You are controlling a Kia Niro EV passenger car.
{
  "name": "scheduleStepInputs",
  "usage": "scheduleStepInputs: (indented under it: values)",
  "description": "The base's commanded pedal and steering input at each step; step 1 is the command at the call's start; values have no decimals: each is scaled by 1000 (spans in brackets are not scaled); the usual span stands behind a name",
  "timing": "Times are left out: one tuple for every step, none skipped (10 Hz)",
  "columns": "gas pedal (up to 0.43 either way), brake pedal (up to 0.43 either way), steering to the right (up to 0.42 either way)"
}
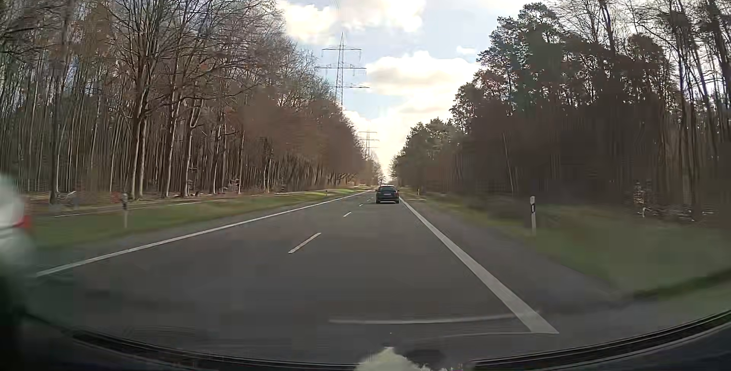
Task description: Follow the waypoints while adhering to traffic rules and regulations
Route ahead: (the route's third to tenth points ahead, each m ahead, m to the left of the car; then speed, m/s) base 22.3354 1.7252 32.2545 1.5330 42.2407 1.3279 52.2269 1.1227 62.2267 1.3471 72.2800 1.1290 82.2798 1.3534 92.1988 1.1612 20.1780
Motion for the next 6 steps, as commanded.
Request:
scheduleStepInputs:
  values:
    - [197,0,1]
    - [197,0,1]
    - [197,0,1]
    - [197,0,1]
    - [197,0,1]
    - [197,0,1]
